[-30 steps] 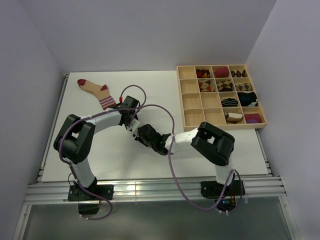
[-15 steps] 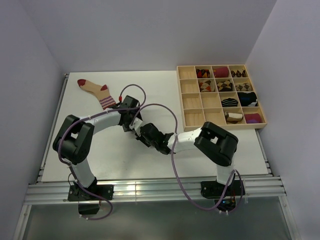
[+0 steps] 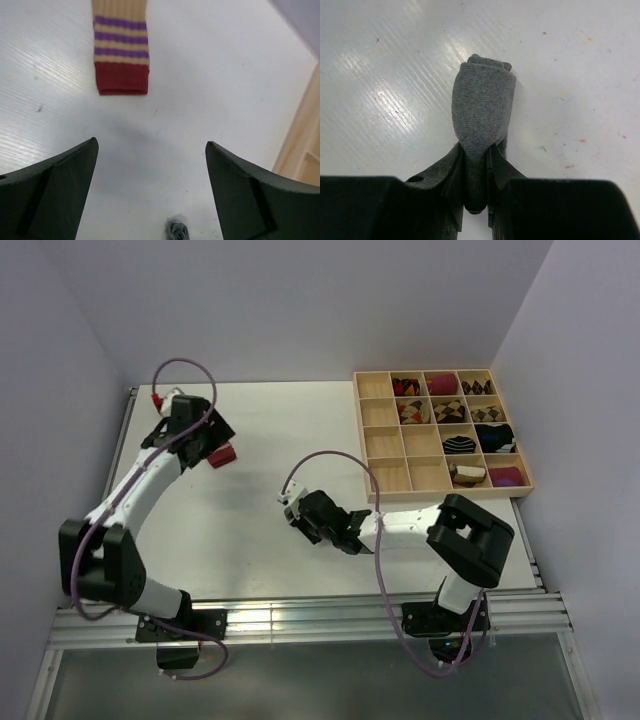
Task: Roll the socks
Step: Pick up the sock at the center of the board, then place the sock in the storage box.
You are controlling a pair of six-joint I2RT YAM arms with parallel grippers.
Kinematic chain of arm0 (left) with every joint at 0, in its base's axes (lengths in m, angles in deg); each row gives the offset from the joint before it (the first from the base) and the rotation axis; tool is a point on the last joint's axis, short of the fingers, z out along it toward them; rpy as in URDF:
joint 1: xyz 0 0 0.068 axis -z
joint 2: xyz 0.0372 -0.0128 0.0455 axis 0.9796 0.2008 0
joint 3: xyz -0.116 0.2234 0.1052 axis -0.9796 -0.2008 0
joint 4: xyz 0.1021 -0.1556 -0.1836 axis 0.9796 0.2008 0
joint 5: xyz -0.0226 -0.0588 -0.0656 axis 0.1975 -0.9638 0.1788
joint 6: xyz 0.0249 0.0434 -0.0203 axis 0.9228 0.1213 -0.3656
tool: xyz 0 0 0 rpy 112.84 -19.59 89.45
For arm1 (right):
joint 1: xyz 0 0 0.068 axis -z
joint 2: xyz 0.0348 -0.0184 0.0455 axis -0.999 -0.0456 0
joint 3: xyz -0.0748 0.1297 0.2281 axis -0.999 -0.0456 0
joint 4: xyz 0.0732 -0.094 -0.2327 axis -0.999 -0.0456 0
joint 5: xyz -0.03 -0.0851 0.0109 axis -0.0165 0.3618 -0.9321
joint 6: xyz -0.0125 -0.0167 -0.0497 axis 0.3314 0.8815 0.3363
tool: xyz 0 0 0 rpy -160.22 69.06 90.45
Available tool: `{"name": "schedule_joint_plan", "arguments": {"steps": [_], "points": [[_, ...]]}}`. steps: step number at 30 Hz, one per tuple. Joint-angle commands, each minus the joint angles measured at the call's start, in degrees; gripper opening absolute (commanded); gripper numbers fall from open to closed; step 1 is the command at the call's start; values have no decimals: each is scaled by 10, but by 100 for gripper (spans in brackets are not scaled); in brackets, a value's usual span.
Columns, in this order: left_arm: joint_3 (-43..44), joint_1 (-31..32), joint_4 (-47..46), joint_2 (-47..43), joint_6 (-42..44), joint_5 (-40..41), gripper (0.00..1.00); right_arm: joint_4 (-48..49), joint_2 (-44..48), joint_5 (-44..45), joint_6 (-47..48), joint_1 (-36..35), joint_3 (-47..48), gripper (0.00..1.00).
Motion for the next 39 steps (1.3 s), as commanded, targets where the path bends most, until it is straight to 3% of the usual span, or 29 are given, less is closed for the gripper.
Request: {"name": "schedule_joint_plan", "arguments": {"steps": [1, 9, 18, 25, 39], "points": [[-42, -22, -24, -130, 23, 34, 94, -38, 68, -3, -32, 17, 7, 0], [-130, -29, -41, -384, 117, 97, 96, -100, 173, -20, -65, 129, 49, 0], [-229, -30, -50, -617, 169, 131, 98, -171, 178, -14, -19, 295, 129, 0], [-287, -28, -63, -659, 181, 127, 98, -170, 143, -24, 6, 453, 136, 0], [-335, 24, -68, -661, 186, 150, 96, -116, -9, -53, 61, 577, 166, 0]]}}
